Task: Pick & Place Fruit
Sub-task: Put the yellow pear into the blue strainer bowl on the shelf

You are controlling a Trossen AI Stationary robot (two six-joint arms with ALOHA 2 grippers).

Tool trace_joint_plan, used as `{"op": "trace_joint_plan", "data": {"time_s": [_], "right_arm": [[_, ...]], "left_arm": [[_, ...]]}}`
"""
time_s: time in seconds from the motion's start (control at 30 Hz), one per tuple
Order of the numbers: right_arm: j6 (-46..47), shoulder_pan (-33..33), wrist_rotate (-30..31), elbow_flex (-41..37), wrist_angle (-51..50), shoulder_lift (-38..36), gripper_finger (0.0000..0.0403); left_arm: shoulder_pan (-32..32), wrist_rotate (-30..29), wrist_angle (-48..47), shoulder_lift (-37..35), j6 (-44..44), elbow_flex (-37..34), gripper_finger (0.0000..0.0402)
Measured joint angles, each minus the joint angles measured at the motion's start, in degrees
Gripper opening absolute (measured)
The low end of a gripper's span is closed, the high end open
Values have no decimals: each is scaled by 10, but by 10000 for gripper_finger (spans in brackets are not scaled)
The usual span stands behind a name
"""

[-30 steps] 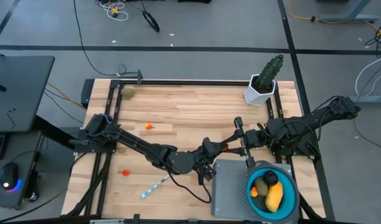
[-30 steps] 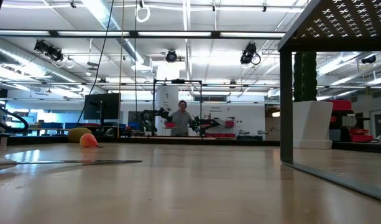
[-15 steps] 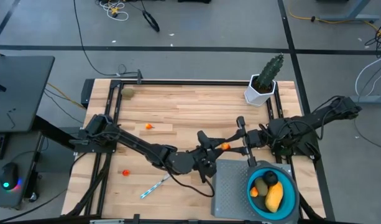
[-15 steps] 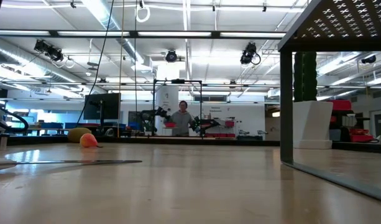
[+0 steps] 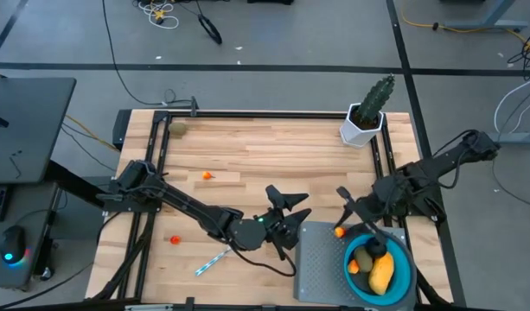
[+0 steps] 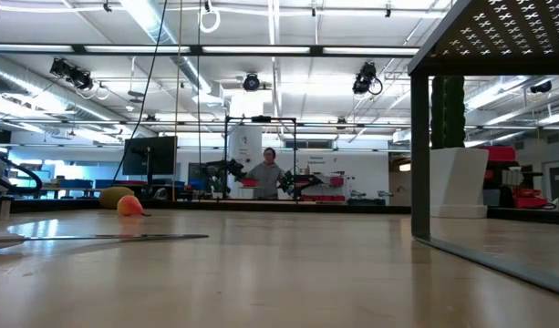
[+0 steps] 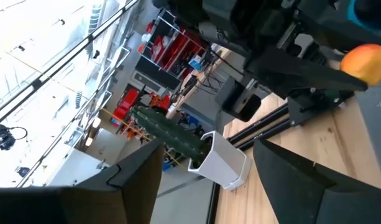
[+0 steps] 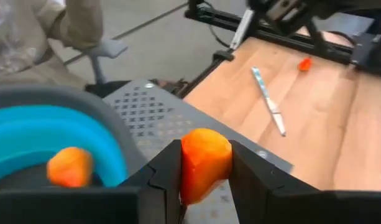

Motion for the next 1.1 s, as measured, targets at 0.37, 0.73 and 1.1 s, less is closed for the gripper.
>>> {"op": "trace_joint_plan", "data": {"time_s": [0.37,0.73,1.1], "right_arm": [[0,84,5,49,-25,-1,113],[16,134,6,47,-88,7,120],[17,142,73,42,-80,16,249]], "left_arm": [[5,-6,0,-1,-17,0,250],[5,-79,-4,-1,-31,0,249],[37,-4,-131,-1,-138,0,249]]}}
